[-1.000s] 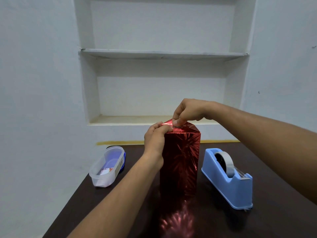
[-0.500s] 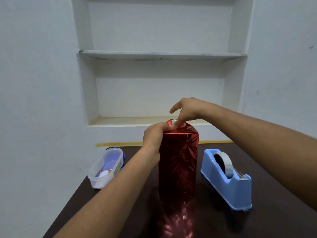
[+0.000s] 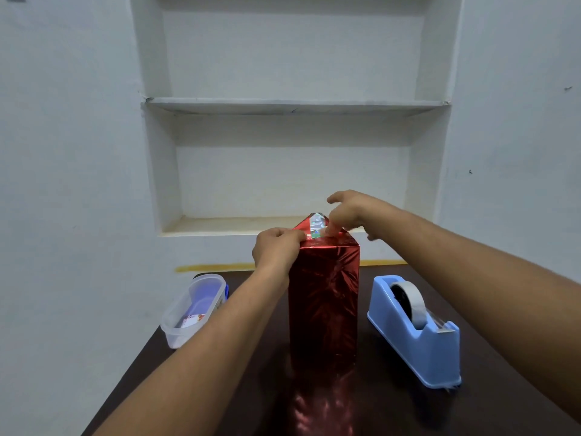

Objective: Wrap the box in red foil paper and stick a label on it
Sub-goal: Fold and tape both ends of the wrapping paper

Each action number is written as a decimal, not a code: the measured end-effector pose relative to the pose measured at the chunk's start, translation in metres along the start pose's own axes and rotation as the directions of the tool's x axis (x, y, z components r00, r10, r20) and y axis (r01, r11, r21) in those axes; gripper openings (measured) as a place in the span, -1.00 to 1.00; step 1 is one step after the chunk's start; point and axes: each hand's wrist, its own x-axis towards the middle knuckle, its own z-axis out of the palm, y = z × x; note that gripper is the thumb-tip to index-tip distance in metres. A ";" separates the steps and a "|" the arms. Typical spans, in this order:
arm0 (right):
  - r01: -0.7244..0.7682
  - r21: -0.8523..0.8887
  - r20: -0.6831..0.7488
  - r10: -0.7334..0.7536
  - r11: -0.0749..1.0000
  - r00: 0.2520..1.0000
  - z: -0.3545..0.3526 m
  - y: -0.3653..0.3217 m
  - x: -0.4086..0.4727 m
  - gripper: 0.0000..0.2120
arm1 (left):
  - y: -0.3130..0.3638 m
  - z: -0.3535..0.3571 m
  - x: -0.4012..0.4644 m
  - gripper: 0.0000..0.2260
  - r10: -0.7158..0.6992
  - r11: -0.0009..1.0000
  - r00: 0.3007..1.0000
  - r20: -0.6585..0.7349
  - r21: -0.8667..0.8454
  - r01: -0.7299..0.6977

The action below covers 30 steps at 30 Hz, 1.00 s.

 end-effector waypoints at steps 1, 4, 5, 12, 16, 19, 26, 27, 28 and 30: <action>-0.035 0.120 -0.031 0.039 0.992 0.999 0.001 0.008 0.001 -0.29 | 0.001 -0.001 -0.001 -0.91 0.000 1.000 1.000 -0.012 0.001 0.000; -0.110 0.511 -0.044 0.154 0.852 0.987 0.005 0.027 0.001 -0.44 | 0.001 -0.001 -0.001 -0.91 -0.004 1.000 1.000 -0.021 0.008 0.004; -0.131 0.594 -0.008 0.169 0.794 0.986 0.009 0.029 0.001 -0.53 | 0.001 -0.001 -0.001 -0.93 -0.001 1.000 1.000 -0.025 0.008 0.001; -0.038 0.705 -0.073 0.126 0.708 0.989 0.048 0.032 0.005 -0.75 | 0.001 0.007 -0.002 -0.88 -0.006 1.000 0.999 -0.043 0.010 0.007; 0.066 0.740 -0.256 0.189 0.669 0.948 0.056 0.037 0.002 -0.58 | 0.001 0.009 -0.007 -0.87 0.007 1.000 0.998 -0.063 0.009 -0.007; 0.092 0.723 -0.265 0.151 0.685 0.952 0.055 0.031 -0.006 -0.62 | 0.002 0.008 -0.011 -0.84 -0.004 1.000 0.998 -0.060 -0.005 0.003; 0.042 0.517 -0.247 0.103 0.855 0.963 0.050 0.029 -0.010 -0.68 | 0.011 0.001 -0.013 -0.91 -0.078 0.996 0.995 0.066 -0.032 0.080; 0.040 0.443 -0.262 0.087 0.896 0.961 0.048 0.029 -0.009 -0.75 | 0.015 -0.002 -0.013 -0.94 -0.085 0.996 0.992 0.098 -0.015 0.087; 0.050 0.340 -0.285 0.053 0.939 0.957 0.044 0.029 -0.008 -0.79 | 0.018 -0.007 -0.013 -0.92 -0.090 0.996 0.988 0.129 0.000 0.091; 0.078 0.145 -0.344 -0.024 0.986 0.939 0.038 0.027 -0.008 -0.75 | 0.023 -0.016 -0.013 -0.88 -0.105 0.994 0.976 0.192 0.053 0.096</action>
